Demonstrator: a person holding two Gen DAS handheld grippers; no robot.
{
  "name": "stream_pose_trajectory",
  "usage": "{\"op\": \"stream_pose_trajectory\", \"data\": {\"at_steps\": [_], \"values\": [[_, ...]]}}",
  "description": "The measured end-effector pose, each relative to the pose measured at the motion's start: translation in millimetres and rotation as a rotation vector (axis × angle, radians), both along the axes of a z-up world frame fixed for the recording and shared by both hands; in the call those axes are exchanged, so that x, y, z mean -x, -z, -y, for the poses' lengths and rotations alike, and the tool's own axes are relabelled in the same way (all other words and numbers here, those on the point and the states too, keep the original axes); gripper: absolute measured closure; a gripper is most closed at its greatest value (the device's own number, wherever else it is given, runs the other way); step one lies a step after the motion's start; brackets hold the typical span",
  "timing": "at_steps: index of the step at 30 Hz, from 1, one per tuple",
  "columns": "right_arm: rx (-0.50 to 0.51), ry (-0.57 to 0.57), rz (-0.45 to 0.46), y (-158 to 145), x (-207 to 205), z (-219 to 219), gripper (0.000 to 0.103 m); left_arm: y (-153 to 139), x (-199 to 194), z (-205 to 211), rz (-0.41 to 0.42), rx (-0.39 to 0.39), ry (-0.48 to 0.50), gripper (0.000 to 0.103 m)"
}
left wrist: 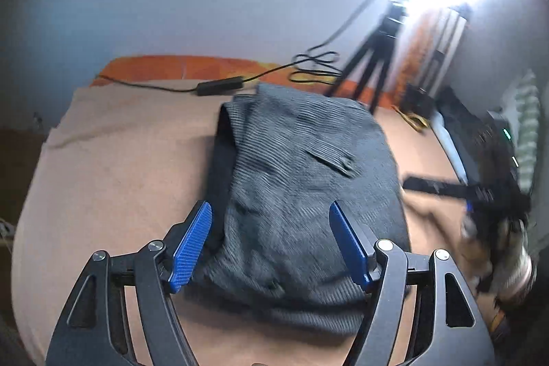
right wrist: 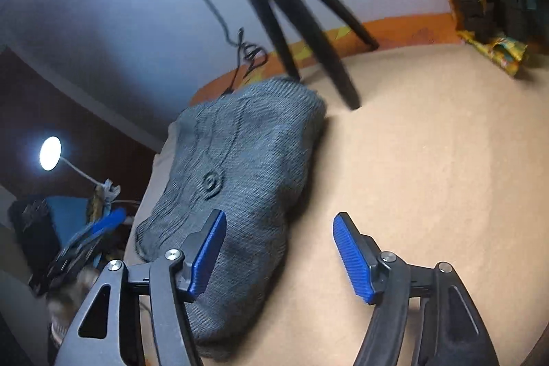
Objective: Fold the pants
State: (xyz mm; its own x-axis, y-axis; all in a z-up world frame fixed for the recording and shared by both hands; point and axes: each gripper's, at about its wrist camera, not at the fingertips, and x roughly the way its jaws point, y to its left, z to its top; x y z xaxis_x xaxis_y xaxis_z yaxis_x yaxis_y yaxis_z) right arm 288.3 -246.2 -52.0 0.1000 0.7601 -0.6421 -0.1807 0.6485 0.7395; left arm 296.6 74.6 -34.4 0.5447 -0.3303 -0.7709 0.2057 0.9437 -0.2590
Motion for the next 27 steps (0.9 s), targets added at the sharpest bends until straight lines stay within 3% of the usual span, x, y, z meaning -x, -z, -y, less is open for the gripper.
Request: {"op": "stream_pose_trajectory", "data": {"at_steps": [5, 16, 25, 27], "values": [[0.013, -0.038, -0.023, 0, 10, -27, 0.029, 18, -18, -6, -0.075, 0.021, -0.049, 0.032], [0.011, -0.010, -0.049, 17, -10, -44, 0.028, 51, -46, -17, -0.191, 0.078, -0.047, 0.031], [-0.018, -0.014, -0.037, 22, -19, -47, 0.027, 61, -49, -23, -0.184, 0.149, -0.018, 0.026], [-0.017, 0.003, -0.051, 24, -19, -41, 0.033, 62, -49, -23, -0.182, 0.151, -0.013, 0.026]]}}
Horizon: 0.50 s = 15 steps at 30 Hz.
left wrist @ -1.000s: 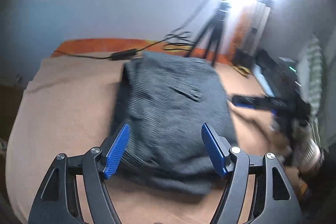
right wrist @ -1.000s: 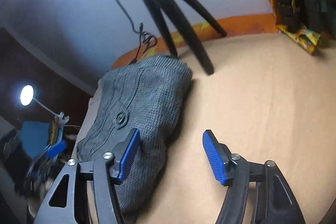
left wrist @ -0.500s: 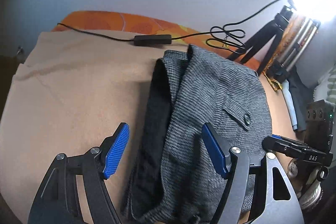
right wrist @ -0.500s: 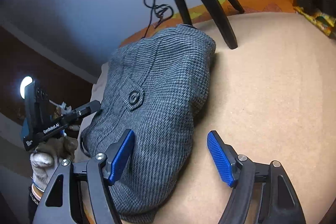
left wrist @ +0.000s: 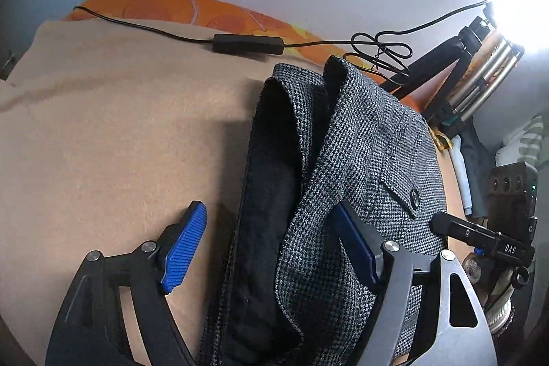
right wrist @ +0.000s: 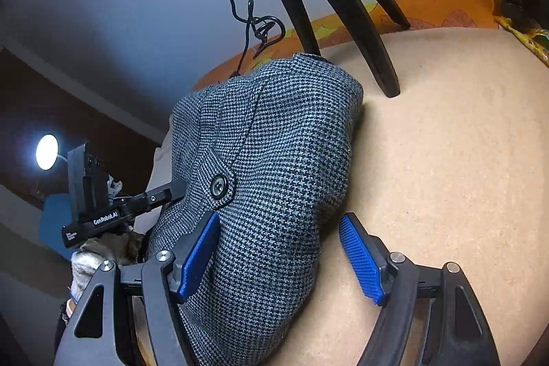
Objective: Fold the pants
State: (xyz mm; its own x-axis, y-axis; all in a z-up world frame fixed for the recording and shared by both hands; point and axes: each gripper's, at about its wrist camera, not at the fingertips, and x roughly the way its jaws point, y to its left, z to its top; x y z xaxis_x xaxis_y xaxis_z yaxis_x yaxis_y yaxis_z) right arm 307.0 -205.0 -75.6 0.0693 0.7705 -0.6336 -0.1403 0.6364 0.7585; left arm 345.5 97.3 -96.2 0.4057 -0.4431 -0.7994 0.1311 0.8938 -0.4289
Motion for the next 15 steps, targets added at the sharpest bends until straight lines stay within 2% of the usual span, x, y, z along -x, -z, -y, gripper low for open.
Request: {"op": "stream_pose_trajectory", "data": {"at_steps": [6, 8, 9, 10, 12, 15], "values": [[-0.026, -0.009, 0.023, 5, 5, 15, 0.034, 1, 1, 1, 0.025, 0.032, 0.008, 0.028], [-0.045, -0.024, 0.021, 5, 6, 12, 0.035, 2, 3, 3, 0.027, 0.050, 0.030, 0.046], [-0.056, -0.035, 0.014, 6, 7, 10, 0.044, 3, 3, 5, 0.027, 0.052, 0.032, 0.047], [-0.066, -0.049, 0.006, 8, 8, 5, 0.047, 2, 4, 7, 0.034, 0.035, 0.035, 0.047], [-0.043, -0.055, 0.044, 2, 10, -2, 0.047, 1, 4, 8, 0.037, 0.030, 0.042, 0.048], [-0.056, -0.052, 0.038, 2, 8, -1, 0.047, 3, 2, 4, 0.029, 0.058, 0.037, 0.048]]}}
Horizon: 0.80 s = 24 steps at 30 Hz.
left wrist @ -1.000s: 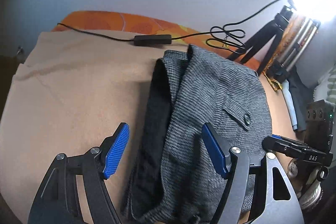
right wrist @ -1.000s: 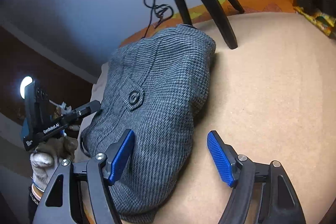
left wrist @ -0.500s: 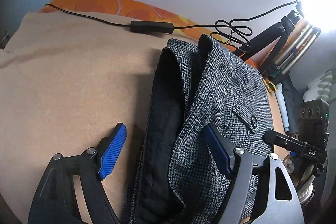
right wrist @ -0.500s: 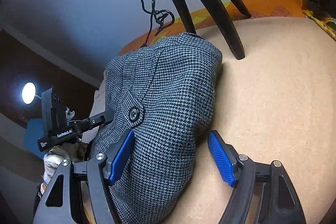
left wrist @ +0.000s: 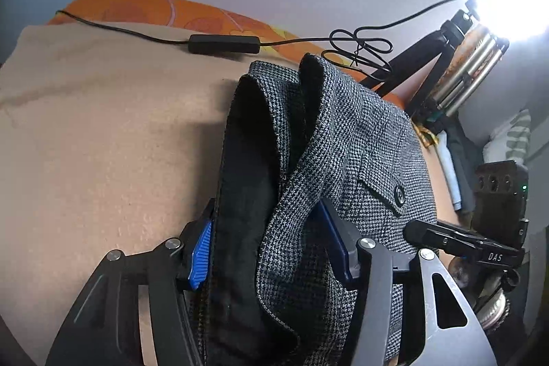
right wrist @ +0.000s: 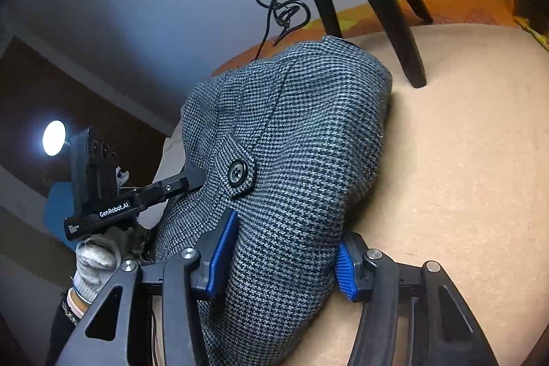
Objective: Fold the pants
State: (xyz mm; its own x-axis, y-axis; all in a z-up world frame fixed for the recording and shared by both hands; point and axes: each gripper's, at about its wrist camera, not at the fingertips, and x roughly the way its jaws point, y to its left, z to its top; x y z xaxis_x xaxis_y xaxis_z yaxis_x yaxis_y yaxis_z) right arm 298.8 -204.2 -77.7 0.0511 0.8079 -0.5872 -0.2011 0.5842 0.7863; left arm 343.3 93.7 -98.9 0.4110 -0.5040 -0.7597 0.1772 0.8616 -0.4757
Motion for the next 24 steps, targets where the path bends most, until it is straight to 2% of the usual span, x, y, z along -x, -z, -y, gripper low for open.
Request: {"op": "stream_pose_trajectory", "data": {"at_steps": [4, 5, 7, 10, 13, 18, 24], "values": [[-0.011, 0.005, -0.002, 1, -2, -4, 0.048, -1, -2, 3, 0.012, 0.004, -0.015, 0.046], [0.000, 0.004, 0.007, 0, -1, -4, 0.051, -1, -2, 6, 0.020, -0.013, -0.012, 0.046], [0.033, -0.010, 0.018, -2, 0, -11, 0.068, -2, 0, 11, 0.031, -0.030, -0.009, 0.061], [0.059, -0.009, 0.046, -11, 4, -13, 0.079, -7, 6, 11, 0.060, -0.036, -0.030, 0.072], [0.097, -0.022, 0.116, -29, 10, -16, 0.085, -13, 14, 11, 0.088, -0.030, -0.046, 0.079], [0.171, -0.046, 0.238, -66, 24, -27, 0.089, -25, 27, 12, 0.127, -0.005, -0.073, 0.082], [0.214, -0.083, 0.337, -100, 39, -25, 0.090, -41, 49, 9, 0.156, 0.037, -0.075, 0.083]]}}
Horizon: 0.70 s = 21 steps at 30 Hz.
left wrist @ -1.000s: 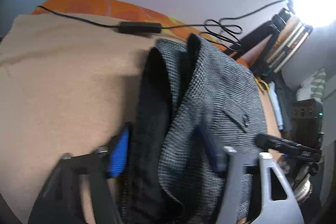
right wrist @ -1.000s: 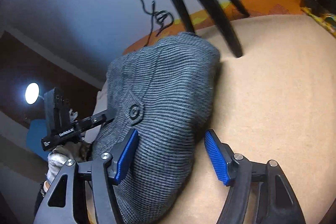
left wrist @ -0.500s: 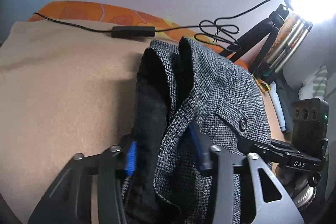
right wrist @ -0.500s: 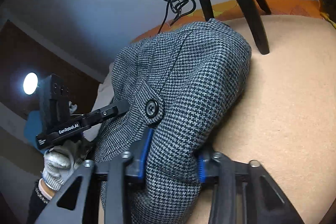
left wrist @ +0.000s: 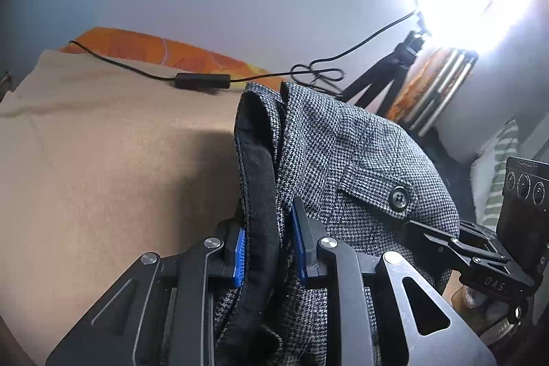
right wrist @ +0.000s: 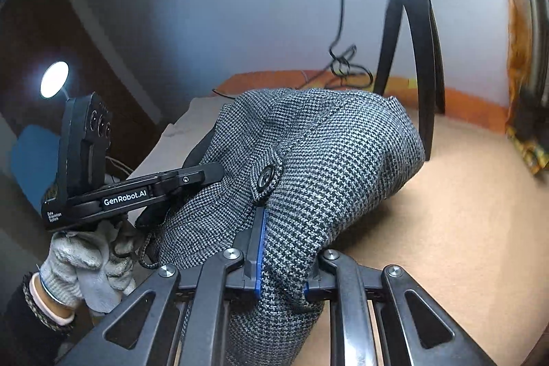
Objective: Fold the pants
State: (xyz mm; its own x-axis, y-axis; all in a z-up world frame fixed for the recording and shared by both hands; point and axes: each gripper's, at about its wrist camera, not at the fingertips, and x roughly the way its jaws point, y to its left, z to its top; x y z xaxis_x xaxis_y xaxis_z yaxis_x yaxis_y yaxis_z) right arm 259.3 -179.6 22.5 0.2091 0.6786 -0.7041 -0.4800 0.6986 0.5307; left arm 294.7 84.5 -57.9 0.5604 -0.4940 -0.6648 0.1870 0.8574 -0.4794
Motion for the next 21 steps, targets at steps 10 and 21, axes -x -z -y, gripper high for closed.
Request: {"op": "stream_pose_trajectory", "data": {"at_steps": [10, 21], "values": [[0.037, 0.003, 0.103, -56, 23, 30, 0.090, -41, 44, 30, 0.079, 0.023, 0.038, 0.084], [0.048, 0.053, 0.160, -95, 49, 77, 0.090, -78, 73, 80, 0.151, 0.048, 0.102, 0.084]]}}
